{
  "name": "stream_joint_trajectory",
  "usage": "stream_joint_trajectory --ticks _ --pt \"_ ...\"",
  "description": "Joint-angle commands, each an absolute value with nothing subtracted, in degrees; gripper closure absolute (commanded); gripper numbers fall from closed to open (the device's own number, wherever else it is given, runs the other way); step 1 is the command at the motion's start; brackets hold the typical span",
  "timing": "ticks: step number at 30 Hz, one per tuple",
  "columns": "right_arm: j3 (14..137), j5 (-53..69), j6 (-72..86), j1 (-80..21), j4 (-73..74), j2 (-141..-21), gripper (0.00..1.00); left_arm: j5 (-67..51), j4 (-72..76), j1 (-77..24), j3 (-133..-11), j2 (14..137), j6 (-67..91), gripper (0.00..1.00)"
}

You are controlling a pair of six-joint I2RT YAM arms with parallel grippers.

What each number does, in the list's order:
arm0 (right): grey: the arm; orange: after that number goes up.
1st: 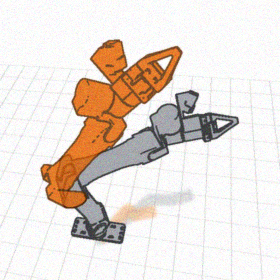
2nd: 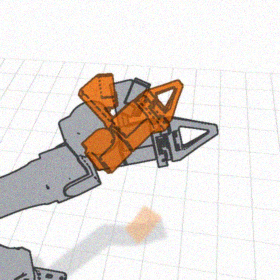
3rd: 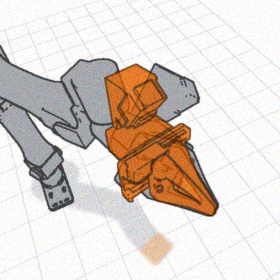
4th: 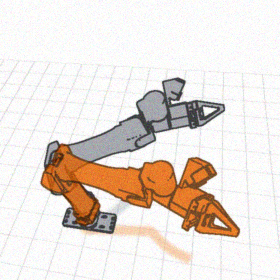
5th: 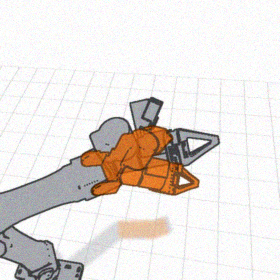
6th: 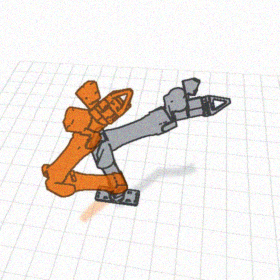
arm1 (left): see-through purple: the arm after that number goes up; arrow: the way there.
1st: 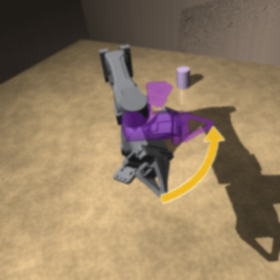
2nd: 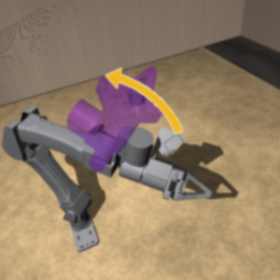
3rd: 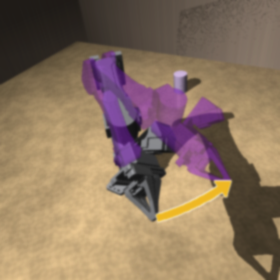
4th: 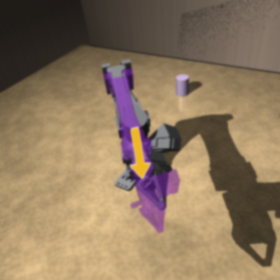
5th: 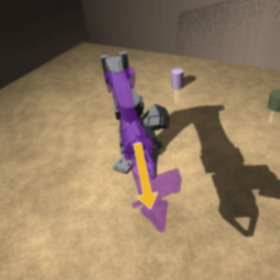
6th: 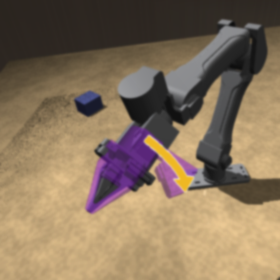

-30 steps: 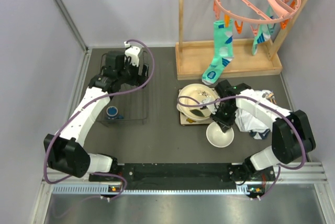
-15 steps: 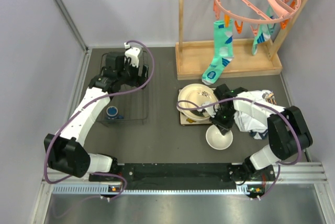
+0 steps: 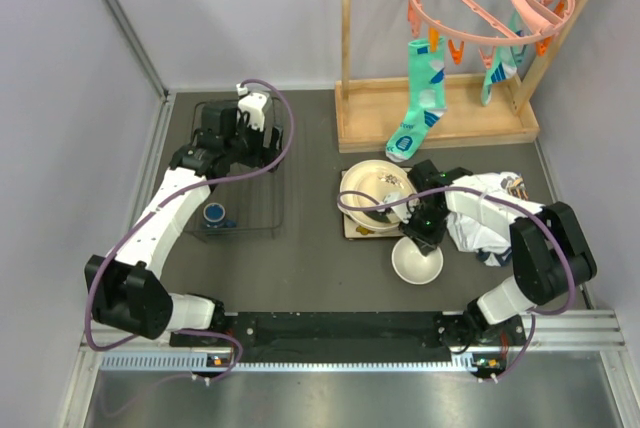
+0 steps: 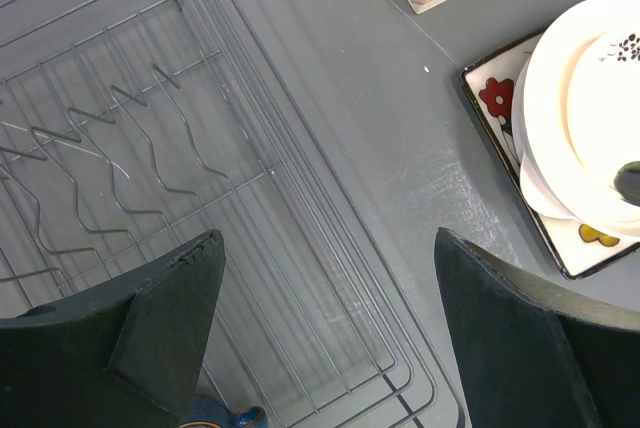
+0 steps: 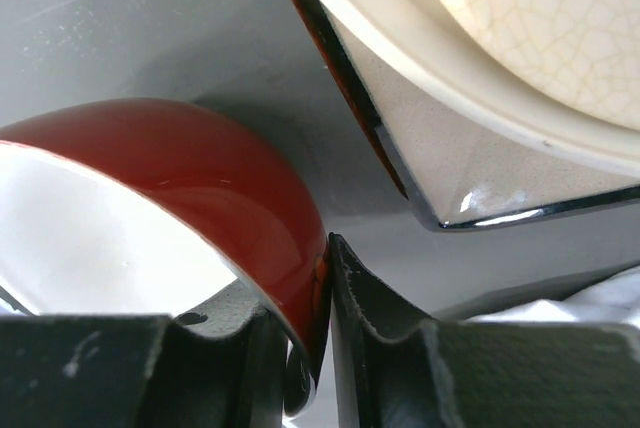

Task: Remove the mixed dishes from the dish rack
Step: Place the bowl at the center of the board.

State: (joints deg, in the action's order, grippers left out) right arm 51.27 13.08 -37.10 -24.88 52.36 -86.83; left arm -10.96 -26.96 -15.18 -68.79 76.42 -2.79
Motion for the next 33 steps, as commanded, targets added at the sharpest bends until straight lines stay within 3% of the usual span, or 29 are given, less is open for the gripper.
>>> stream_joint_trajectory --ticks 1,5,8,12,19,23,33 --pt "51.5 14.0 -37.8 -24.4 51.3 -86.7 0.77 -12.0 -24.7 -14.8 -68.4 75.1 -2.5 0.11" --pt "51.7 13.8 -37.6 -24.3 51.2 -87.2 0.69 -12.0 -24.7 -14.7 -68.1 74.9 -2.6 0.11" --pt "52.0 13.4 -37.7 -24.4 51.4 -87.1 0.54 -11.9 -24.7 -14.6 -68.0 74.6 -2.8 0.11" --pt "52.8 12.8 -37.5 -24.4 51.9 -86.9 0.41 -11.5 -24.8 -14.4 -68.1 74.3 -3.3 0.11" --pt "57.2 11.8 -37.0 -24.4 54.5 -83.9 0.32 -9.8 -28.4 -13.6 -69.8 73.2 -6.4 0.11" --pt "60.6 12.0 -36.5 -24.4 56.2 -81.7 0.21 -8.3 -33.3 -13.1 -71.9 73.0 -9.7 0.11" --pt "67.3 13.3 -34.7 -24.4 57.1 -75.8 0.12 -3.4 -46.7 -7.0 -72.8 70.9 -13.5 0.11"
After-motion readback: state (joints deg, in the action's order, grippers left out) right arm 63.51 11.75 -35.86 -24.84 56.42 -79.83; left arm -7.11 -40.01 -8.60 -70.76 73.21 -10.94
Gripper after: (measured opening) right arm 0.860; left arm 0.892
